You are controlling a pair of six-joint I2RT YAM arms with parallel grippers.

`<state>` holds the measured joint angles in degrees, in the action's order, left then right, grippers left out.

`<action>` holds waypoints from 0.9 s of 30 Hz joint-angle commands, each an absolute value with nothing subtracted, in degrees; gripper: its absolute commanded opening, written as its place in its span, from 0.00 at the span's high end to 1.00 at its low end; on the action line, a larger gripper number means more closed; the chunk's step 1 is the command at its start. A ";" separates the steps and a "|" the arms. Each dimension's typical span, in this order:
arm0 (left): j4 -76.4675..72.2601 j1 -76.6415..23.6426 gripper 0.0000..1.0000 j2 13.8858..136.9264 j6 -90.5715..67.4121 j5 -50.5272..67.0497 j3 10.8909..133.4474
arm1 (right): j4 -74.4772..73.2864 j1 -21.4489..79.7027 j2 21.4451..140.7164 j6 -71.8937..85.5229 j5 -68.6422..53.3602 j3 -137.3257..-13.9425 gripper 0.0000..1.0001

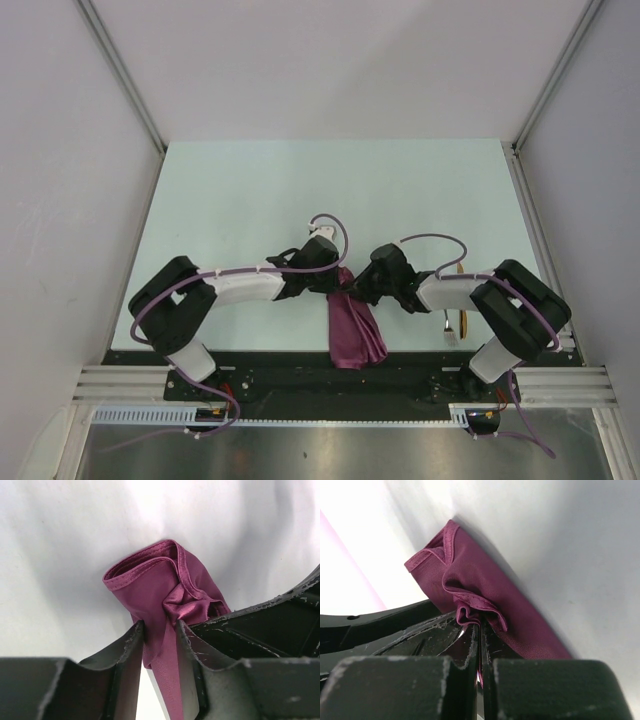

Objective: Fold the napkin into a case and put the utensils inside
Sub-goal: Stuff the top corner of the smaller-rectangle-folded napkin at the center of the board.

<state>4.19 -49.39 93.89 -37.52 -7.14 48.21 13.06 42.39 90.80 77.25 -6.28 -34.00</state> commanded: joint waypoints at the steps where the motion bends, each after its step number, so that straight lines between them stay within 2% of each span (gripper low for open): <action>1: 4.66 -49.48 0.65 91.67 -37.09 -8.17 49.48 | 17.66 42.98 89.39 78.40 -4.48 -33.05 1.00; 2: 4.66 -49.48 0.67 92.02 -37.00 -8.00 49.74 | 17.75 43.07 89.21 78.40 -4.48 -32.87 1.00; 5: 4.92 -49.48 0.82 92.72 -37.00 -8.00 50.71 | 17.23 43.15 88.51 77.26 -4.57 -32.87 1.00; 6: 5.10 -49.48 0.93 92.99 -36.74 -8.00 50.97 | 16.27 43.24 88.24 76.91 -4.40 -32.87 1.00; 7: 5.36 -49.48 0.98 93.08 -36.48 -8.17 51.32 | 15.91 43.16 87.63 75.86 -4.13 -32.96 1.00; 20: 2.64 -49.04 1.00 88.77 -40.25 -6.59 48.35 | 11.78 44.30 87.10 65.74 -4.66 -32.61 1.00; 21: 2.64 -49.04 0.96 88.68 -40.34 -6.68 48.08 | 11.95 44.30 87.01 65.66 -4.66 -32.52 1.00; 22: 3.16 -49.04 0.88 88.51 -39.91 -6.77 48.08 | 12.30 44.21 87.10 65.57 -5.01 -32.52 1.00; 23: 3.08 -49.13 0.71 88.33 -39.29 -7.12 48.08 | 12.22 44.03 86.93 65.74 -5.01 -32.52 1.00; 24: 3.86 -49.65 0.64 88.07 -38.50 -8.16 48.16 | 11.96 44.03 86.23 65.74 -4.75 -32.52 1.00; 27: 8.25 -51.14 0.56 87.37 -36.57 -13.78 50.09 | 11.52 43.16 84.91 65.57 -5.35 -32.69 1.00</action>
